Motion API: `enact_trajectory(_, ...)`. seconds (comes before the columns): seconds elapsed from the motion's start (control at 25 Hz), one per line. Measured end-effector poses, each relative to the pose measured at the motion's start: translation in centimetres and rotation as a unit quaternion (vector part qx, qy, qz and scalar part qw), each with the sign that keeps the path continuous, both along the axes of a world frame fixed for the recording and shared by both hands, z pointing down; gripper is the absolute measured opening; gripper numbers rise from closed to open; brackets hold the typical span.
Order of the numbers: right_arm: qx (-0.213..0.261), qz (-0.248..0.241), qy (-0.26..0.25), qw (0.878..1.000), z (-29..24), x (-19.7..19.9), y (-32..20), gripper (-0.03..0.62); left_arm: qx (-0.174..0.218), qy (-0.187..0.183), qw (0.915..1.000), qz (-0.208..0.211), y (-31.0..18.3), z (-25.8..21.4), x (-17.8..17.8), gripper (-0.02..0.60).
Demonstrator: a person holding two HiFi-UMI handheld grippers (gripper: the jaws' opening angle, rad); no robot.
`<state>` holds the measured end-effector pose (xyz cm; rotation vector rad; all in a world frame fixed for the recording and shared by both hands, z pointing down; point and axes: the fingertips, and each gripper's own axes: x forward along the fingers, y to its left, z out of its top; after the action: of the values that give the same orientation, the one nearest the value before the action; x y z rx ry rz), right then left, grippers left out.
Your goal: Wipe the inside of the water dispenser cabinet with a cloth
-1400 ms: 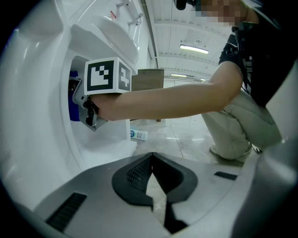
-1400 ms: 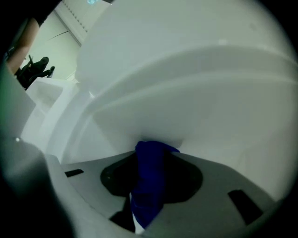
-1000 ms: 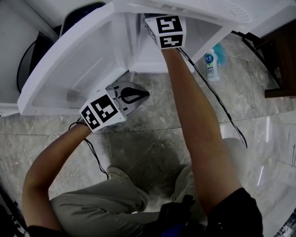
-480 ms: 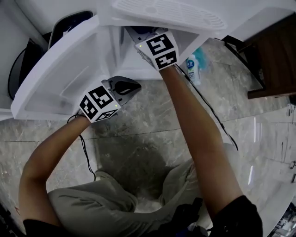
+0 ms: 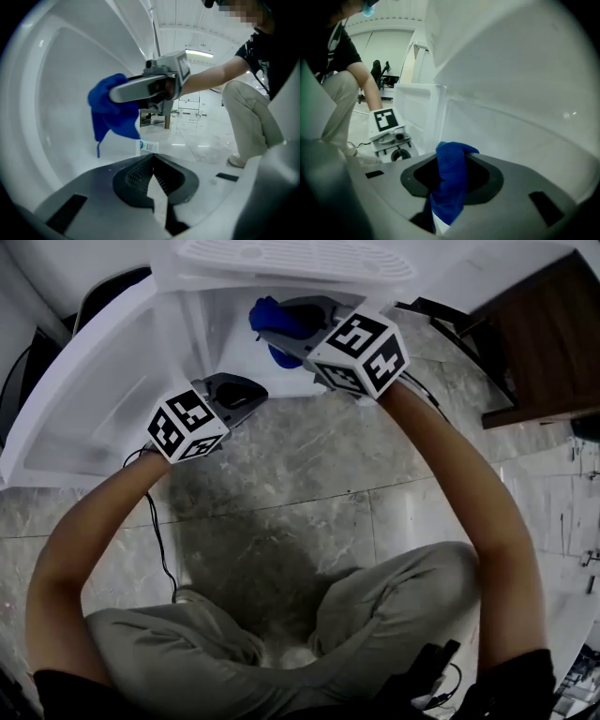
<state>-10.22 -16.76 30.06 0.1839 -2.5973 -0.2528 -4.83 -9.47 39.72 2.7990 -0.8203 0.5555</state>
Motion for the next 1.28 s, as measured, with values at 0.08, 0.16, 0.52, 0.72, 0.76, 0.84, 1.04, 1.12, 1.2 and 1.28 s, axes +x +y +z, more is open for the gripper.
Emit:
enact_trajectory(0.08,-0.012,0.008,0.002,1.000,0.9,2.9,0.9,0.115,-0.018,0.004,0.9997,-0.014,-0.1,0.9,-0.5,0.008)
enact_trajectory(0.16,-0.049,0.033,-0.001,0.998,2.5,5.7,1.4,0.115,-0.044,0.034,0.9976,-0.042,-0.6,1.3,-0.9,0.008)
enact_trajectory(0.52,-0.129,0.050,0.024,0.990,6.8,10.4,4.6,0.115,-0.027,0.030,0.9981,-0.045,-2.9,0.1,1.0,0.008)
enact_trajectory(0.72,-0.143,0.040,0.044,0.988,8.9,11.0,6.0,0.115,-0.024,0.033,0.9982,-0.044,-3.4,-0.4,1.5,0.008)
enact_trajectory(0.76,-0.147,0.041,0.047,0.987,9.3,11.1,6.1,0.115,-0.025,0.029,0.9984,-0.041,-3.2,-0.2,1.6,0.008)
enact_trajectory(0.84,-0.151,0.041,0.056,0.986,10.1,11.4,6.3,0.115,-0.026,0.013,0.9992,-0.027,-2.7,0.6,2.0,0.008)
enact_trajectory(1.04,-0.156,0.041,0.067,0.985,11.2,11.7,6.2,0.115,-0.030,-0.017,0.9994,-0.009,-2.2,2.4,2.4,0.008)
enact_trajectory(1.12,-0.161,0.049,0.065,0.984,11.4,12.0,5.9,0.115,-0.033,-0.010,0.9993,-0.013,-2.4,2.4,2.4,0.008)
enact_trajectory(1.2,-0.163,0.051,0.068,0.983,11.6,12.3,5.8,0.115,-0.035,-0.003,0.9992,-0.016,-2.6,2.5,2.6,0.008)
enact_trajectory(1.28,-0.166,0.050,0.072,0.982,12.0,12.5,5.9,0.115,-0.039,0.002,0.9990,-0.019,-2.5,2.7,2.9,0.008)
